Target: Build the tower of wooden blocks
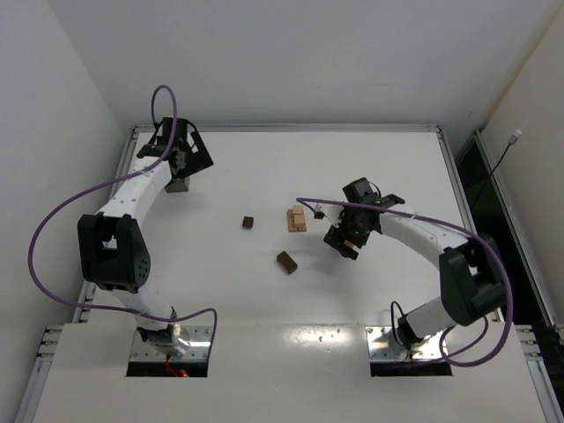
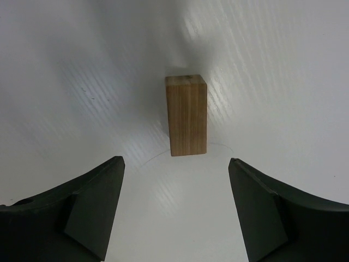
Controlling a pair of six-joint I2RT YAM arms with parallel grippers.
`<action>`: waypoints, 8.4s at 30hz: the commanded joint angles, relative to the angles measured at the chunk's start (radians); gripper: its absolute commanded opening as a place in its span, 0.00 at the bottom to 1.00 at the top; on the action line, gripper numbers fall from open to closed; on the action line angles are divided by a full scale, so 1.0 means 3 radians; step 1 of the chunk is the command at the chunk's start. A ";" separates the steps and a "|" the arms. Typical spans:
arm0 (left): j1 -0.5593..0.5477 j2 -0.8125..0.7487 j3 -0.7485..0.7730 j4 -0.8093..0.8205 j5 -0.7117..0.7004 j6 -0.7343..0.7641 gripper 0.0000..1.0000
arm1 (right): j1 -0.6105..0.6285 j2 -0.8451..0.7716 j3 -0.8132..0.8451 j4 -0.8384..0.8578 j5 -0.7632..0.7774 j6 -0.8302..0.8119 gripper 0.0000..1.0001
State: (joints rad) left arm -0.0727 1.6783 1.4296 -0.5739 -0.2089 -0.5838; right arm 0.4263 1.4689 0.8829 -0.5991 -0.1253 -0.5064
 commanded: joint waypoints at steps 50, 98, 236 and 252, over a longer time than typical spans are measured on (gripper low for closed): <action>-0.0013 0.0015 0.0143 0.0057 -0.0347 -0.0007 0.96 | 0.0415 0.1541 0.2630 -0.0462 0.0264 0.3278 0.00; 0.0017 0.0107 0.0143 0.0057 -0.0250 -0.0007 0.96 | 0.0542 0.2094 0.2804 -0.0657 0.0602 0.3544 0.36; 0.0048 0.0035 0.0057 0.0077 -0.0204 0.0085 0.96 | 0.1591 0.1633 0.1444 0.0069 0.0080 0.2281 0.54; 0.0048 0.0030 0.0026 0.0077 -0.0204 0.0055 0.96 | 0.1560 0.1077 0.1653 -0.0120 0.0290 0.2419 0.00</action>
State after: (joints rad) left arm -0.0658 1.7020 1.4441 -0.5743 -0.2756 -0.5583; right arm 0.8982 1.9179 1.2995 -0.6197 -0.0731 0.1848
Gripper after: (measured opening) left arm 0.963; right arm 0.285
